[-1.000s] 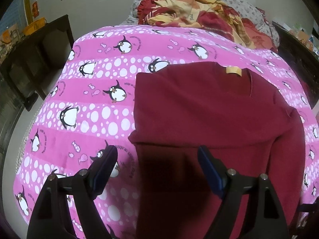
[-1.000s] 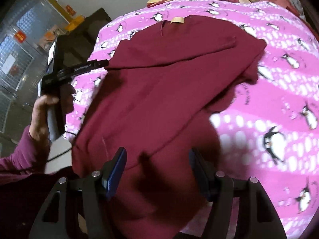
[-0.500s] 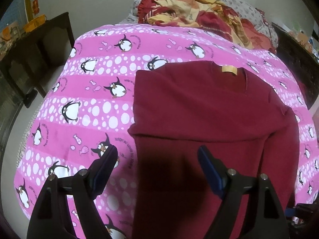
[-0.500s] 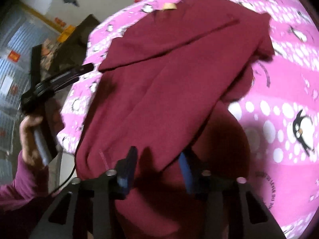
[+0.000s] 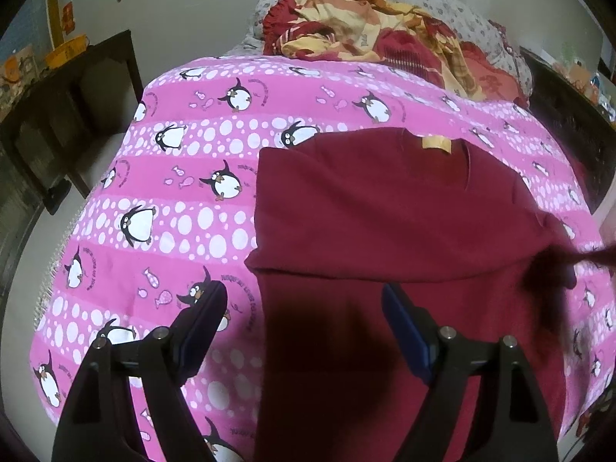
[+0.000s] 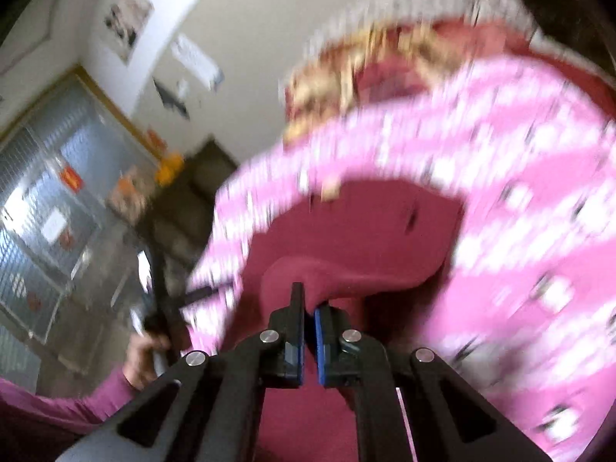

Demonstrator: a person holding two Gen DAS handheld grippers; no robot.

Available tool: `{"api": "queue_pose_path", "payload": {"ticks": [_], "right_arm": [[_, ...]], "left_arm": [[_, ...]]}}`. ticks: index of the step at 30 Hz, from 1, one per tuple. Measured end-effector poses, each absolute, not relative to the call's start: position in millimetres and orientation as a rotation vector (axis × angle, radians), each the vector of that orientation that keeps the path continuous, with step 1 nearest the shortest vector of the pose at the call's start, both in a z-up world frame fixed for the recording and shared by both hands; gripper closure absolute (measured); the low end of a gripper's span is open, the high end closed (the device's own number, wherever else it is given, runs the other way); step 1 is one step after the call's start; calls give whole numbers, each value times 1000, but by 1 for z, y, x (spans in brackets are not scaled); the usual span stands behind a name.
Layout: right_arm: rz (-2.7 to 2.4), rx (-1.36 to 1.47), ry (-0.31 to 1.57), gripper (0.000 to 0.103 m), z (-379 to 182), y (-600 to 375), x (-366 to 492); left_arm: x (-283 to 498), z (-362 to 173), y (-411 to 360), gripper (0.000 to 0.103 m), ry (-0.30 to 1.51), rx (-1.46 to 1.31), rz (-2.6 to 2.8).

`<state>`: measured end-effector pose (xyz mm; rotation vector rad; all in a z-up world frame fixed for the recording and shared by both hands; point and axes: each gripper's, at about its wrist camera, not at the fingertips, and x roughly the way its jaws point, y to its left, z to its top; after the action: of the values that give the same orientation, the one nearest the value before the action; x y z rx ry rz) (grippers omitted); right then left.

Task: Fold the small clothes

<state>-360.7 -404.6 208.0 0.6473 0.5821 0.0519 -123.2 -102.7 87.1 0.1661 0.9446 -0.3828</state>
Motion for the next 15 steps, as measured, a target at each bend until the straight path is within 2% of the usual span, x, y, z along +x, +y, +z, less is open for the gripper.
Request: {"api": "queue_pose_path", "payload": {"ticks": [4,7,10,15], "right_arm": [[75,584,510,98,258,-429,-359],[146,535,585,98,267,-428,-327],[211,477,709,98,252,-409,-276],[368,381,960,98,196,-347,-173]], "left_arm": [[-119,90,-99,22,936,154,-381],[-116,95,-94,22,925,140,-379],[-112,101,-85,22,908,130,-368],[-105,103,-69,22,901,123,-349]]}}
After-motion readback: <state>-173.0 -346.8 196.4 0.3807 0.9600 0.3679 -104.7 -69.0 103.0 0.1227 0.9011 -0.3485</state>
